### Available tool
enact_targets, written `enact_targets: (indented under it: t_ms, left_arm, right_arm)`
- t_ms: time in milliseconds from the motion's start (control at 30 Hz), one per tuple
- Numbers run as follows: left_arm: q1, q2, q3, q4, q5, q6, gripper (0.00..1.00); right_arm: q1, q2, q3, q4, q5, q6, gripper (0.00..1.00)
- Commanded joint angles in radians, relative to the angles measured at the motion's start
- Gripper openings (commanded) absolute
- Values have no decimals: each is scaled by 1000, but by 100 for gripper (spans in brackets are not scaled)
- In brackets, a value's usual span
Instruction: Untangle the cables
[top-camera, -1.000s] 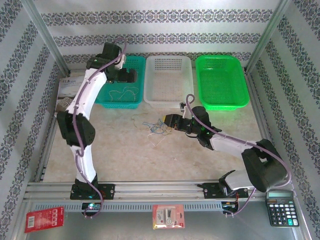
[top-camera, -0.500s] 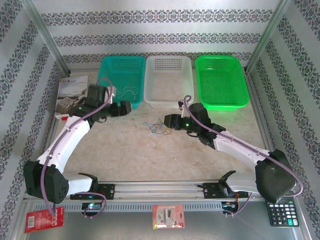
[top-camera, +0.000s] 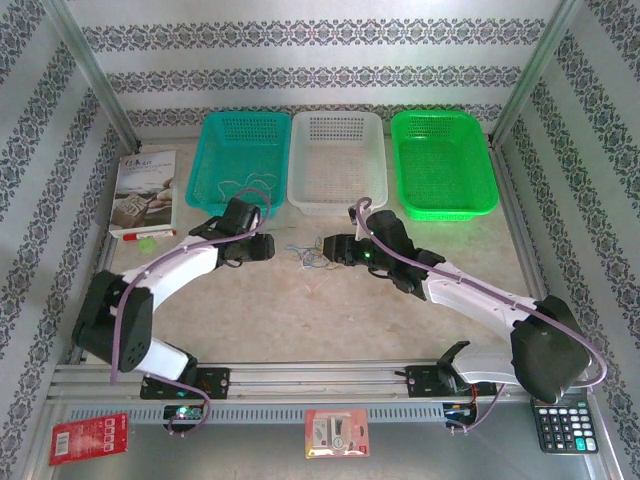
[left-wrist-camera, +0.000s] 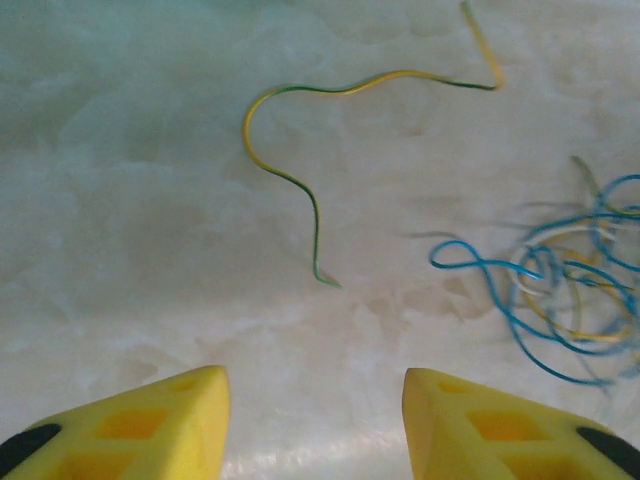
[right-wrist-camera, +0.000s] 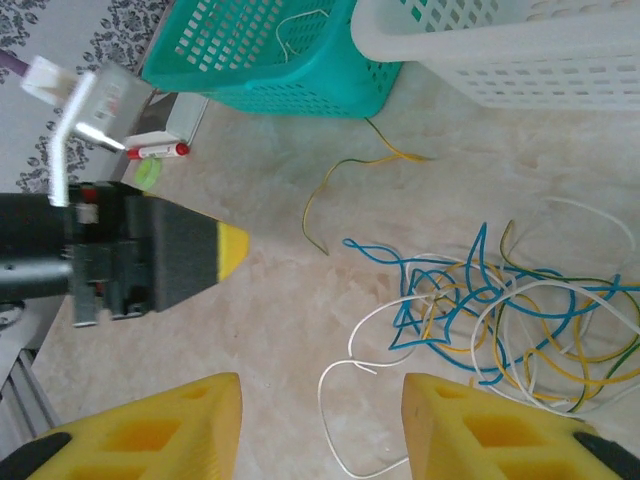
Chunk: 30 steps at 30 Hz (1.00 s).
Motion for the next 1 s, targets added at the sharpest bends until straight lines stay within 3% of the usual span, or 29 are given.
enact_targets:
  t_ms: [0, 533, 967]
  left_arm:
    - [-31, 68, 43, 52, -127, -23, 47]
    - [-73, 269, 135, 112, -230, -70, 37]
    - [-80, 356, 172, 96, -264, -54, 21]
  right_arm:
    - [13, -6, -4, 3, 32, -17, 47]
    - [13, -1, -13, 16, 31, -35, 47]
    - [1, -19, -23, 19, 30, -37, 47]
